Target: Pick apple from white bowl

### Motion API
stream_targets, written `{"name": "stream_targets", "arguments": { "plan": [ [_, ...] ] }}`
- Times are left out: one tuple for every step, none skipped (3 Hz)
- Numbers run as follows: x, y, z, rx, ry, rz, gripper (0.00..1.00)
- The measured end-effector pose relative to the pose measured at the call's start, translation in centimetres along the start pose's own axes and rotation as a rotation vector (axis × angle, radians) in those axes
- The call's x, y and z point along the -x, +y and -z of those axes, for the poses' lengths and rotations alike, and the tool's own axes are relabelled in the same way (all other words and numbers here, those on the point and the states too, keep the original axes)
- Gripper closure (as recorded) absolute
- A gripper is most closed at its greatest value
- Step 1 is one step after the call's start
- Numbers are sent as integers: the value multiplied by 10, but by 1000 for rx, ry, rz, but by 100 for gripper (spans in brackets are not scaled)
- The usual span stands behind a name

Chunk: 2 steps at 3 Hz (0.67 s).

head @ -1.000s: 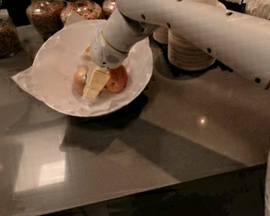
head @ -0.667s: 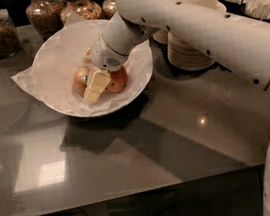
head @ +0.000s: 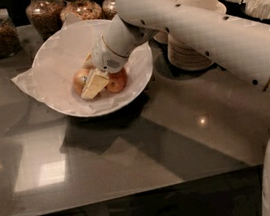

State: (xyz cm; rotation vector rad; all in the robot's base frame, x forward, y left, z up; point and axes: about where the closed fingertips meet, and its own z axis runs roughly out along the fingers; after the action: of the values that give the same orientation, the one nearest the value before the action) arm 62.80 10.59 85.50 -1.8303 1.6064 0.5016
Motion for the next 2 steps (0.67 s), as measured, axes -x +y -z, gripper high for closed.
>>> {"name": "stream_targets", "arguments": {
  "plan": [
    [0,0,0,0,0,0,88],
    [3,1,1,0,-43,2,100]
  ]
}}
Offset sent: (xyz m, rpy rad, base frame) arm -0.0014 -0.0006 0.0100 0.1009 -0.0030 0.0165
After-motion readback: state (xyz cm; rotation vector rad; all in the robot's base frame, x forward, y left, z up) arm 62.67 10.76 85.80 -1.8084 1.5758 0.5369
